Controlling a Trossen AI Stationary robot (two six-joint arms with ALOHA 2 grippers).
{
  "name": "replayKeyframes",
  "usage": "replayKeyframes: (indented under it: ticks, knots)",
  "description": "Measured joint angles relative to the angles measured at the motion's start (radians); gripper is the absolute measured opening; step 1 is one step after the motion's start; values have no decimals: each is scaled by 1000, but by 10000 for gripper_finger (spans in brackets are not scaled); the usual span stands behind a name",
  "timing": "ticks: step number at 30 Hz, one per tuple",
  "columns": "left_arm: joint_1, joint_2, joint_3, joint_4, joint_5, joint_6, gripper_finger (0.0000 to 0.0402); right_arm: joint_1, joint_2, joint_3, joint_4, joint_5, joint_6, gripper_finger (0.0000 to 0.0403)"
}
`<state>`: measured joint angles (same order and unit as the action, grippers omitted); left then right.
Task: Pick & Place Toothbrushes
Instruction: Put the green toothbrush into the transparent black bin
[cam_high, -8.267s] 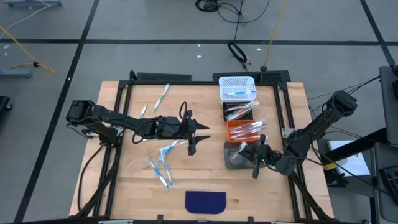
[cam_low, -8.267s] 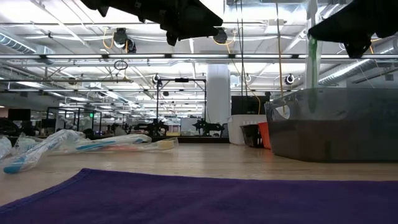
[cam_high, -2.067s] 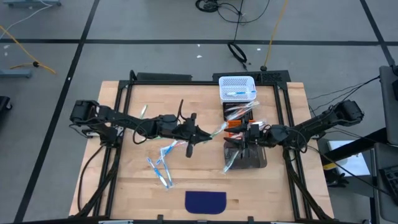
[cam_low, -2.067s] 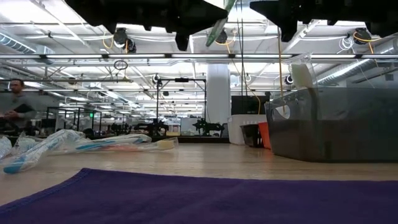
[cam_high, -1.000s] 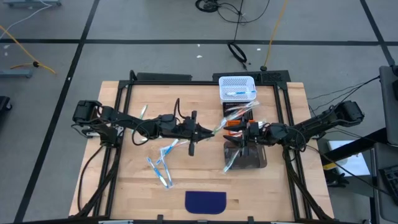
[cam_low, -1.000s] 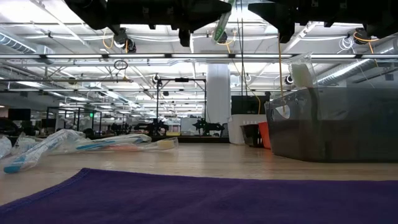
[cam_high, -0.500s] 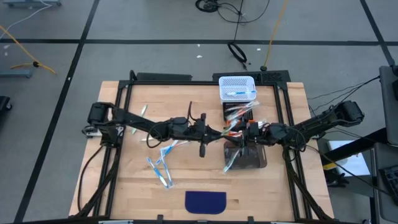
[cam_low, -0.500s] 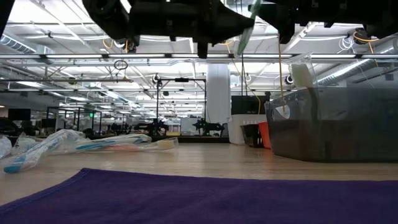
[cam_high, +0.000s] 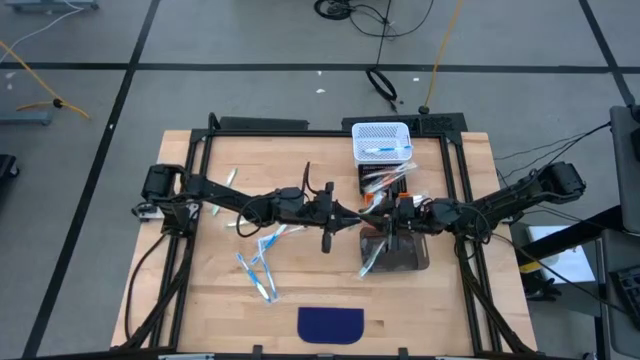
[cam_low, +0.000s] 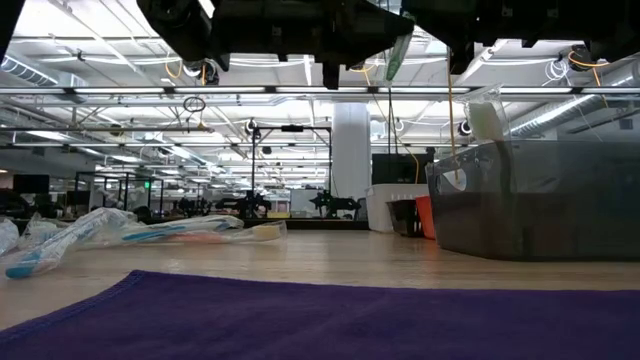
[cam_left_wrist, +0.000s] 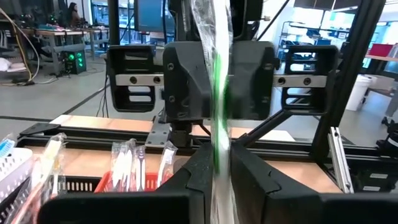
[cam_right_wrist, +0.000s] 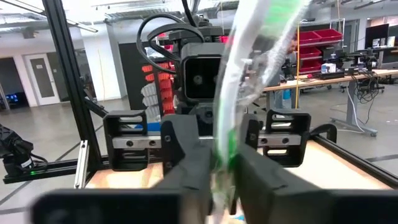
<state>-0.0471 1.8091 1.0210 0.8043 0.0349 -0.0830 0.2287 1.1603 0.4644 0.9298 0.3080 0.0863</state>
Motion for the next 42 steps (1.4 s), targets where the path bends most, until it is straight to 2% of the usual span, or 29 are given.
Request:
replayKeyframes:
  ticks: [2,15,19,23,30,36,42]
  knots:
    - [-1,0,0,0,-1,0,59,0,0,0,0,0,-8,16]
    - [1,-15,0,-22,-10,6,62,0,-3,0,-3,5,-27,13]
    - [1,-67,0,-112,-10,14,63,1,-18,0,-36,9,-28,13]
    - [1,-135,0,-266,-10,39,63,15,-83,0,-151,89,-30,13]
    - [2,-232,0,-568,-19,63,63,90,-236,0,-415,115,21,13]
    - [0,-230,0,-668,-20,55,63,158,-347,0,-688,158,132,13]
    - [0,-224,0,-713,-20,54,63,199,-363,0,-849,195,212,12]
